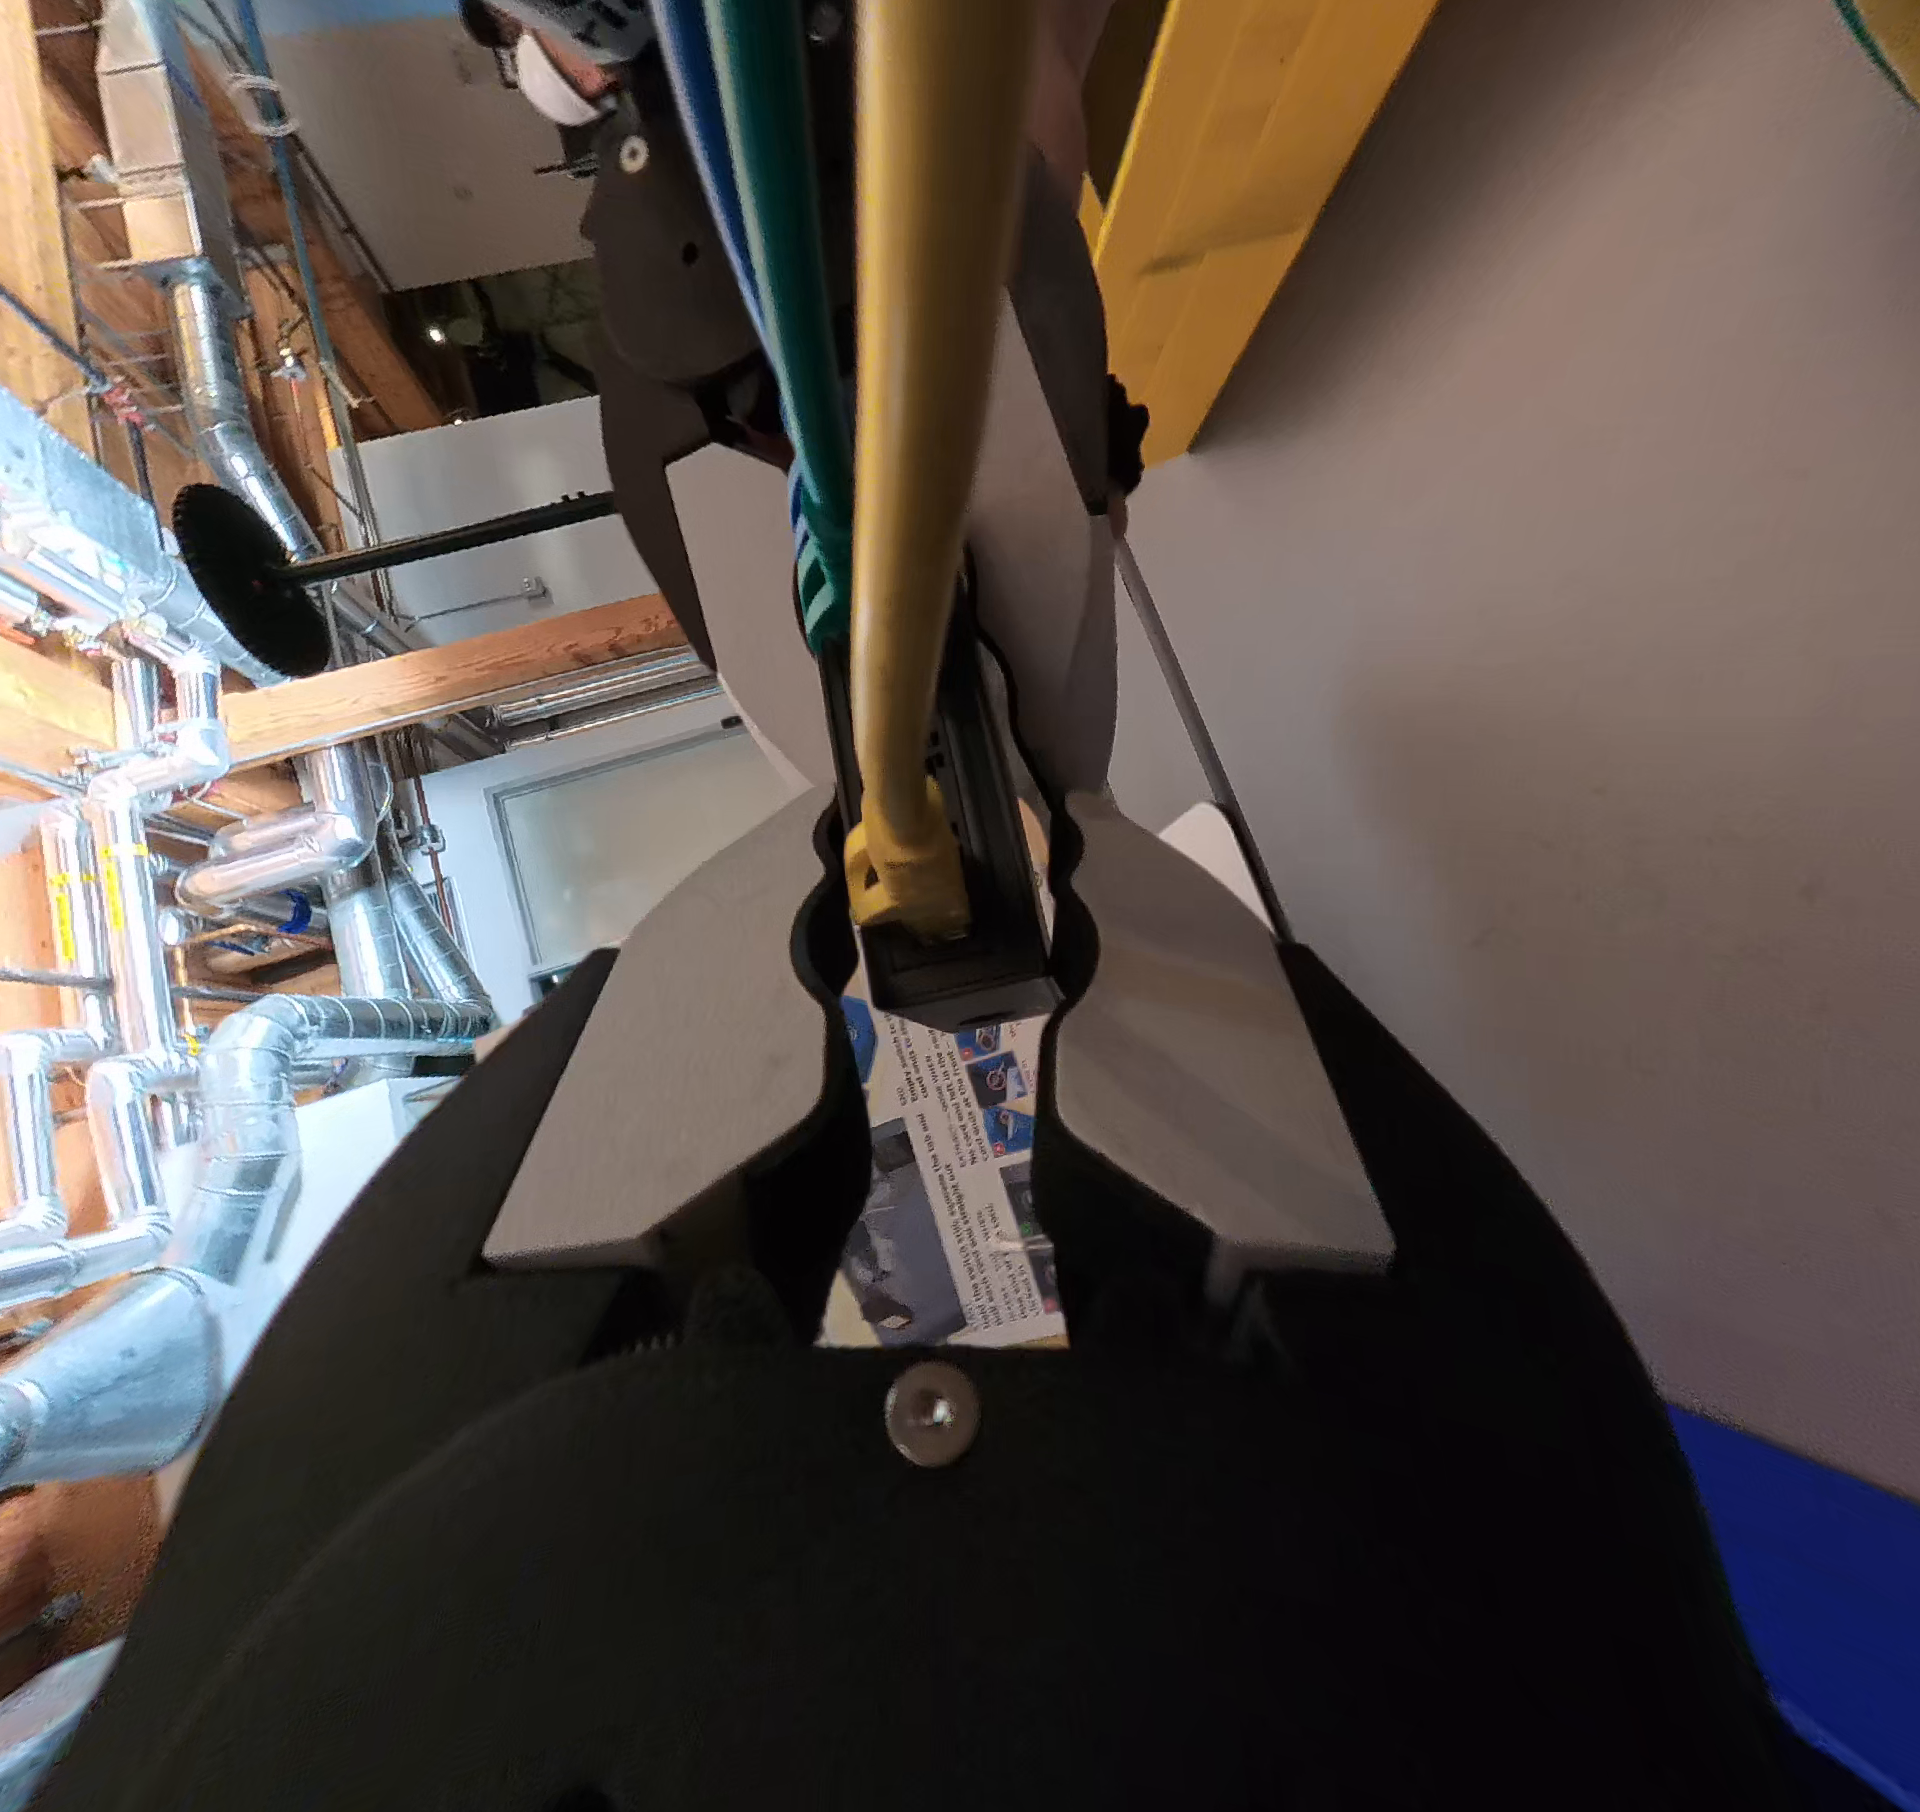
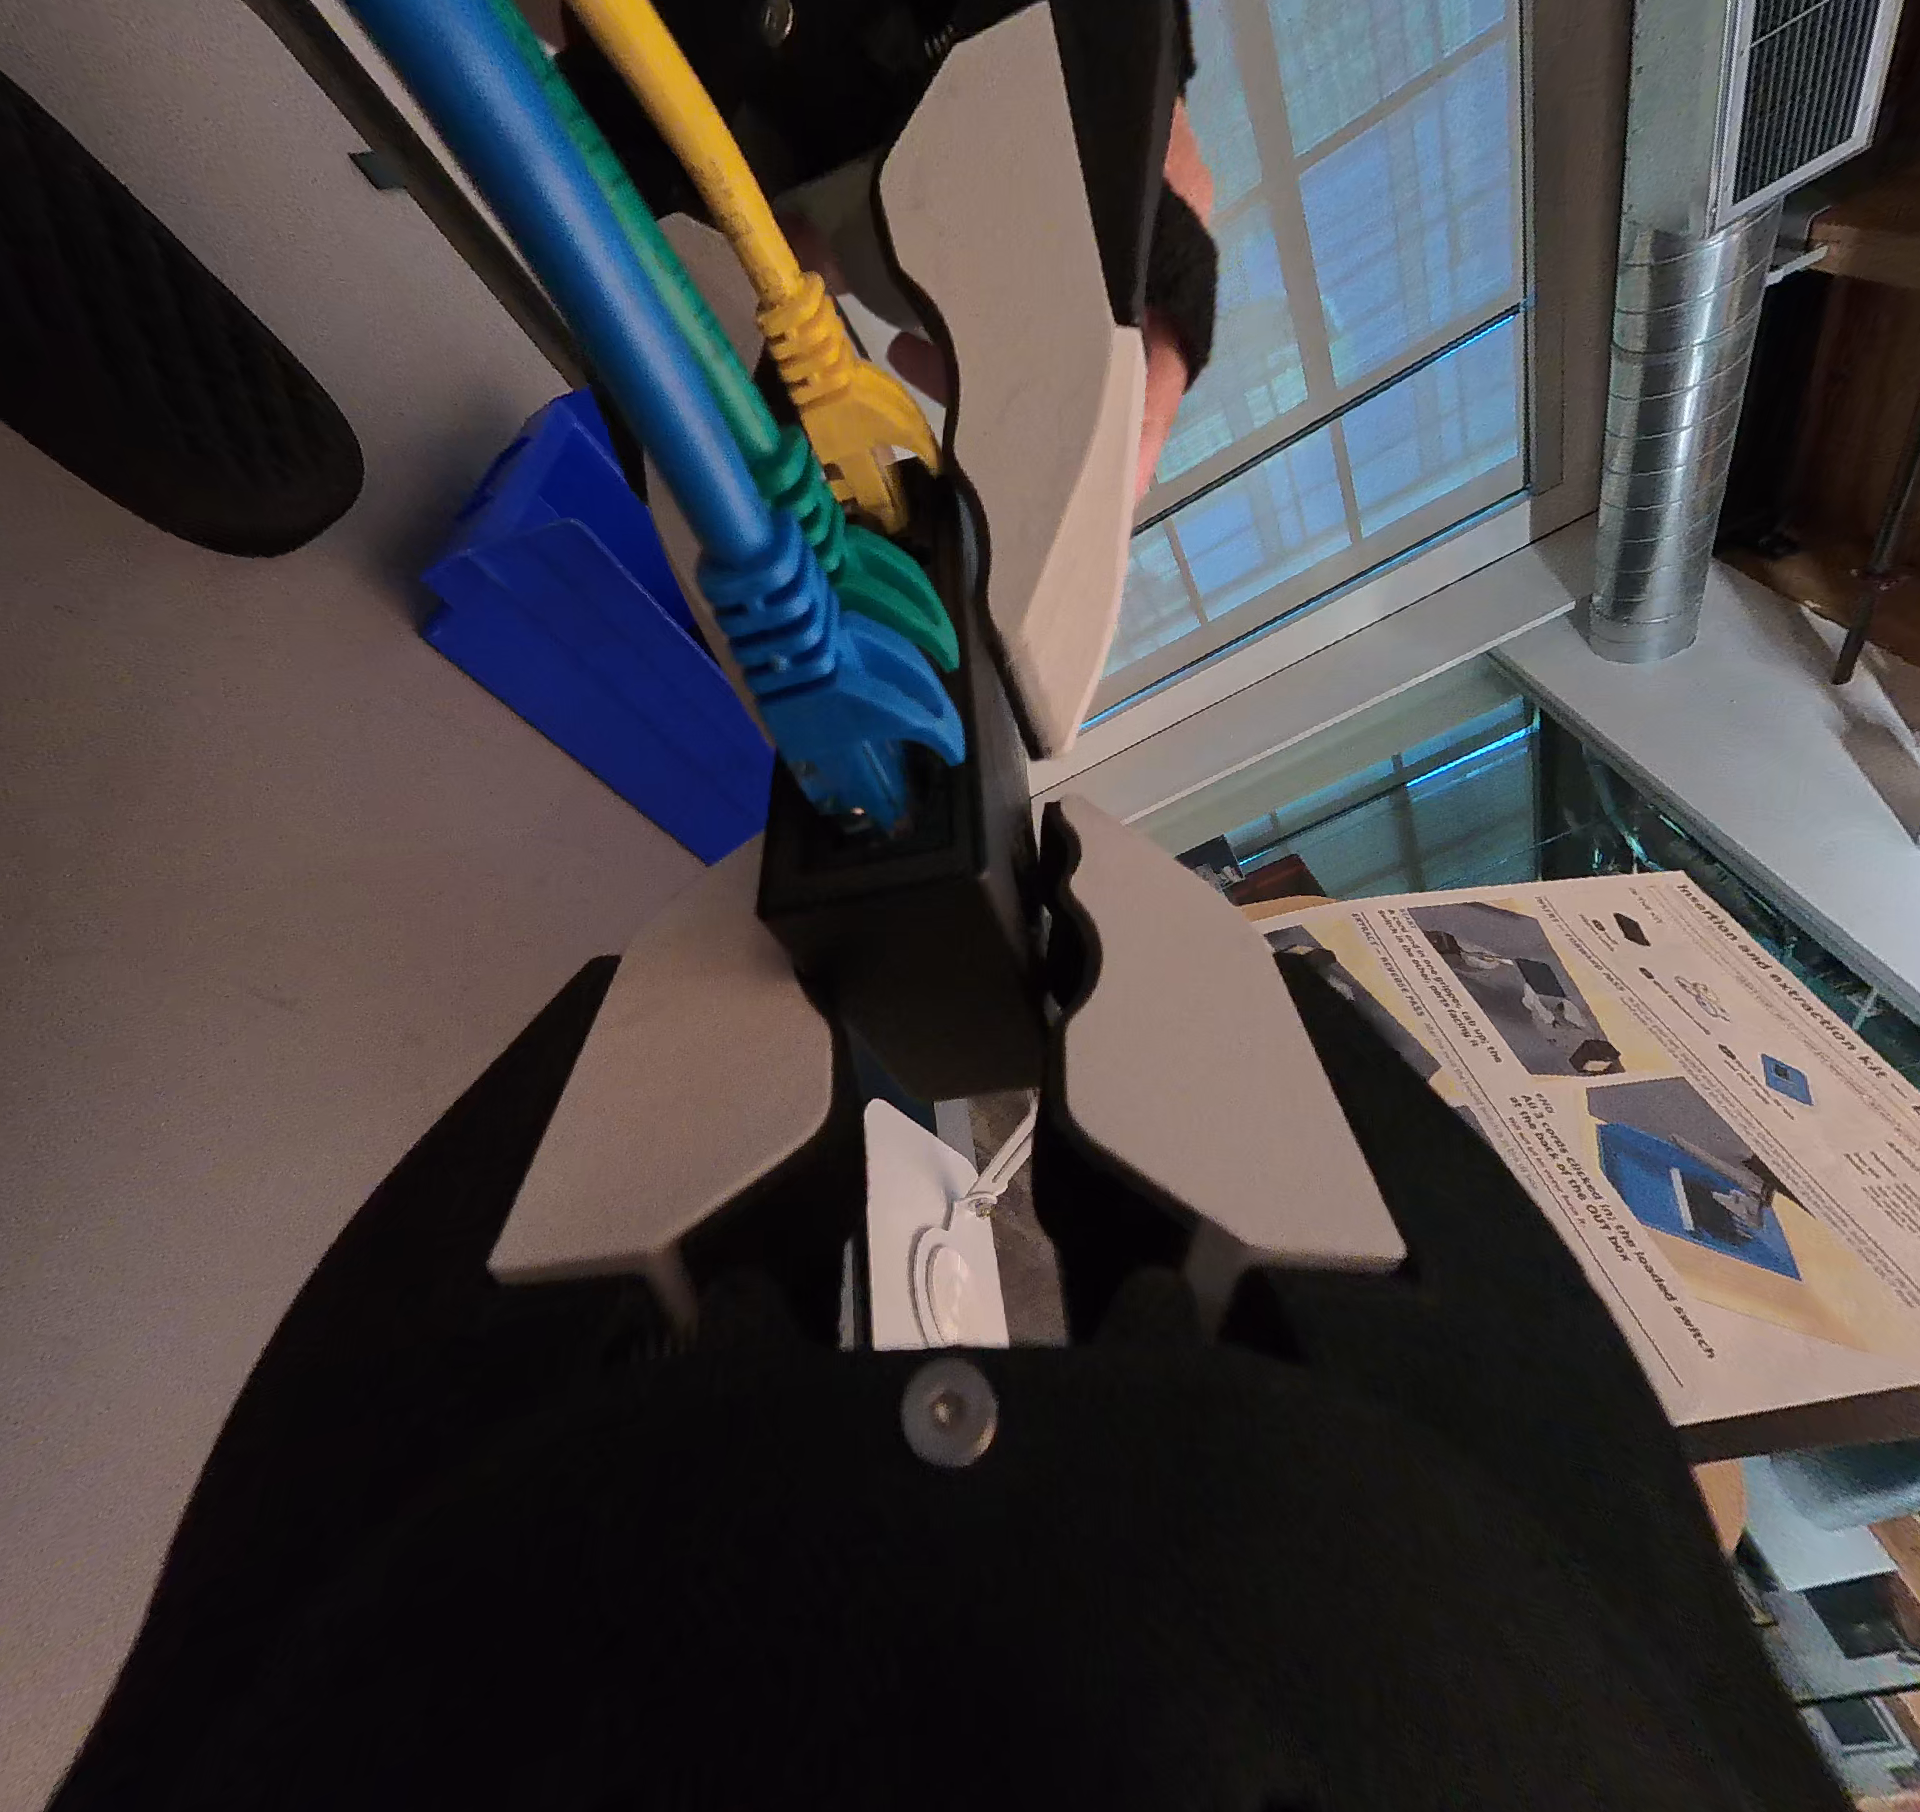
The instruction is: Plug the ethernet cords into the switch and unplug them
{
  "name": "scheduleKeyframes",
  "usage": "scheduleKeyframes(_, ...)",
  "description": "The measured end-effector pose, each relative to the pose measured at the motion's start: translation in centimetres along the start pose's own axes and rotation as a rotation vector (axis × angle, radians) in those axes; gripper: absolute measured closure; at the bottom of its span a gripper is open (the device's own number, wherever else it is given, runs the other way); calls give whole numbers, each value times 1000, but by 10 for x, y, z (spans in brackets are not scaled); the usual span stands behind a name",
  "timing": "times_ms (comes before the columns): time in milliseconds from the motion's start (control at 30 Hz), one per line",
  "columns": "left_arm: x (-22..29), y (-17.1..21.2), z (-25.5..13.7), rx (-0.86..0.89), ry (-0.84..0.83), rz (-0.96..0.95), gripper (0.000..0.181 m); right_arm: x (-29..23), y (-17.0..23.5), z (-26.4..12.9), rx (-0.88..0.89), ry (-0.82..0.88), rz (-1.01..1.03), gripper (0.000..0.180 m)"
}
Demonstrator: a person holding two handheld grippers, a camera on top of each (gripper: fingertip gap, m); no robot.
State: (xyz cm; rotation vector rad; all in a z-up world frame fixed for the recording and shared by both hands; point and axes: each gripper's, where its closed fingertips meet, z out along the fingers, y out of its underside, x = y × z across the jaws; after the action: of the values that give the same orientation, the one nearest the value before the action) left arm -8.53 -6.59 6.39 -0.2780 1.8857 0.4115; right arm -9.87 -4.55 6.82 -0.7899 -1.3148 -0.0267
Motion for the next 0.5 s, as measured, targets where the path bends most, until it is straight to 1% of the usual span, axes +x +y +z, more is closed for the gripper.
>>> scheduleKeyframes(33, -1, 0, -1, 14, -12, -26, 149, 1, -1, 0, -1, 0, 2, 145)
scheduleKeyframes(100, -2, -2, -1, 45, -28, -74, 59, 1, -2, -1, -3, -6, 6, 144)
scheduleKeyframes(133, -2, -2, -1, 55, -31, -93, 19, 1, -2, -1, -6, -16, 12, 144)
scheduleKeyframes(167, -2, -3, 0, 65, -37, -108, 21, 0, -1, -1, -11, -25, 18, 144)
scheduleKeyframes(200, -1, -3, 0, 78, -38, -125, 18, 0, -1, -2, -12, -31, 22, 144)
scheduleKeyframes(233, 0, -5, 0, 95, -35, -149, 82, -1, 0, -3, -10, -37, 30, 144)
scheduleKeyframes(267, -1, -6, 0, 112, -35, -172, 151, -2, 0, -3, -5, -43, 38, 143)
scheduleKeyframes(500, -5, -4, -1, 109, -61, -271, 153, 1, -1, -3, -16, -49, 87, 141)
